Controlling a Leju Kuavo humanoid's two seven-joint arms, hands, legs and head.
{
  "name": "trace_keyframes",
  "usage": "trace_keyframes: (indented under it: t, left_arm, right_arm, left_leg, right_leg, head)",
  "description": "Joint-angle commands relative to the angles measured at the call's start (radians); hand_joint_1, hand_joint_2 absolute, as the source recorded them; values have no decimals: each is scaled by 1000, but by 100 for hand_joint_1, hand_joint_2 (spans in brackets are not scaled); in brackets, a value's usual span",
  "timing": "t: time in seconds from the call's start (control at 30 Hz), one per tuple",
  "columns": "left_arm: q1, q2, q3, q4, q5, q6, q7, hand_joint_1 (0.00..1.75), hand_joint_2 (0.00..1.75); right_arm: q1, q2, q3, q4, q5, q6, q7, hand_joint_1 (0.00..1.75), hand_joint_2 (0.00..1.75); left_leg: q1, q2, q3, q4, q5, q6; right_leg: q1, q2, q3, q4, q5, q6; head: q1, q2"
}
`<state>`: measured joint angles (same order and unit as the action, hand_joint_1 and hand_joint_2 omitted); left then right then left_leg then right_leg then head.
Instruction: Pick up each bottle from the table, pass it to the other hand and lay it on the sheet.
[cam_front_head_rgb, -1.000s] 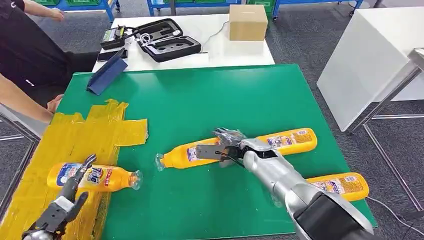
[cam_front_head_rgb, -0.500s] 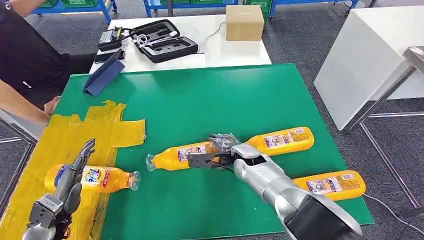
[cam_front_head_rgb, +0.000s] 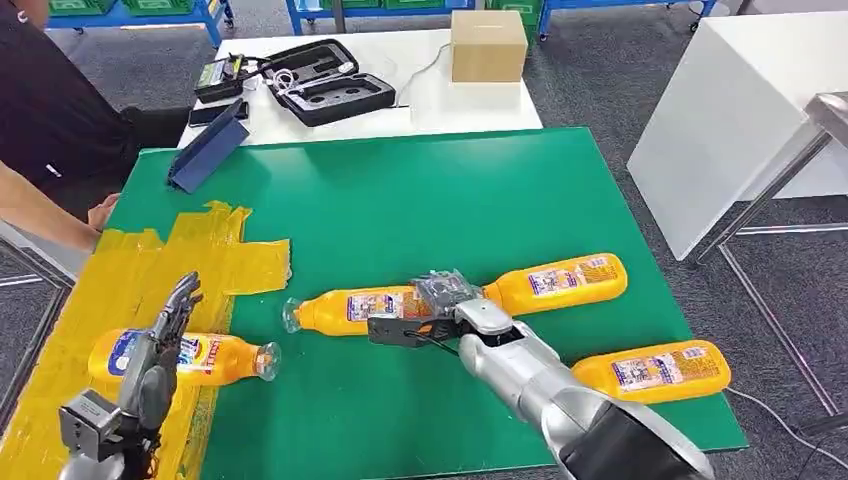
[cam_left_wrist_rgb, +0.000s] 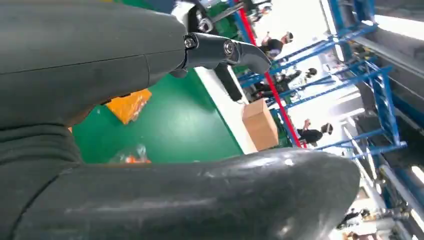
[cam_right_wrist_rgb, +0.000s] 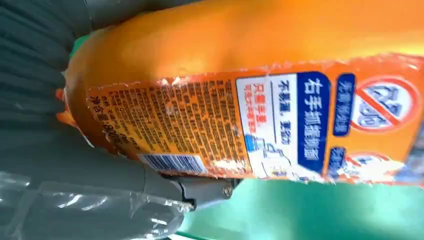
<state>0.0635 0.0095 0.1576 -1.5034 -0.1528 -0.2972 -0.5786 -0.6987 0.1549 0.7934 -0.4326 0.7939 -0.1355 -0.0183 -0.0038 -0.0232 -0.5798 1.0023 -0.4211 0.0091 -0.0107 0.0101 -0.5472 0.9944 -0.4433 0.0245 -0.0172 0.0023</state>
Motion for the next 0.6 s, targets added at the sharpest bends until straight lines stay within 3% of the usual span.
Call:
trace_keyframes:
  t: [0.03,0.1,0.13,0.17,0.2,0.23,0.33,0.47,0.6]
  left_arm:
    - [45,-104,50,-64,118,-50,65,0,0]
    - [41,-102,52,-62,119,-50,65,0,0]
    - [42,-124,79,-61,191,-72,85,0,0]
    - [56,-137,95,-78,218,-79,105,0,175]
    - [71,-157,119,-88,281,-100,146,0,175]
    - [97,-177,144,-108,349,-129,183,0,175]
    - [138,-228,169,-154,393,-149,207,0,175]
    - [168,-267,116,-209,350,-122,198,0,175]
    - [178,-264,25,-218,350,-96,199,0,175]
  right_arm:
    - [63,8,-144,-137,14,-51,-2,175,175]
    - [66,5,-146,-137,14,-49,-3,175,175]
    - [84,8,-189,-185,-3,-102,-47,175,175]
    - [102,7,-219,-252,-10,-122,-66,175,175]
    - [137,-1,-245,-371,-7,-154,-78,175,175]
    - [185,-11,-277,-536,-41,-118,-77,175,175]
    - [259,-35,-285,-811,-92,-61,-65,175,175]
    - [331,-37,-246,-944,-122,-49,-89,175,175]
    - [360,-10,-163,-937,-120,-48,-106,175,175]
  left_leg:
    - [2,3,-3,1,-1,-1]
    - [2,2,-6,0,-1,-1]
    - [2,1,-7,0,0,0]
    - [1,0,-8,0,0,0]
    - [1,0,-9,1,0,0]
    - [2,2,-8,0,-1,0]
    - [1,3,-12,2,-2,0]
    - [1,-3,-15,1,0,1]
    - [3,-3,-14,1,-2,0]
  right_leg:
    - [2,1,-2,-2,0,0]
    - [2,-1,-4,-2,0,0]
    - [2,-2,-6,-2,1,1]
    - [1,-1,-7,-1,0,1]
    - [1,0,-8,-1,0,1]
    - [2,0,-7,-3,0,1]
    - [1,2,-10,0,0,1]
    - [1,-2,-13,-1,0,1]
    - [3,-3,-10,-3,-1,1]
  head:
    - [0,0]
    - [0,0]
    - [0,0]
    - [0,0]
    - [0,0]
    - [0,0]
    - [0,0]
    - [0,0]
    - [0,0]
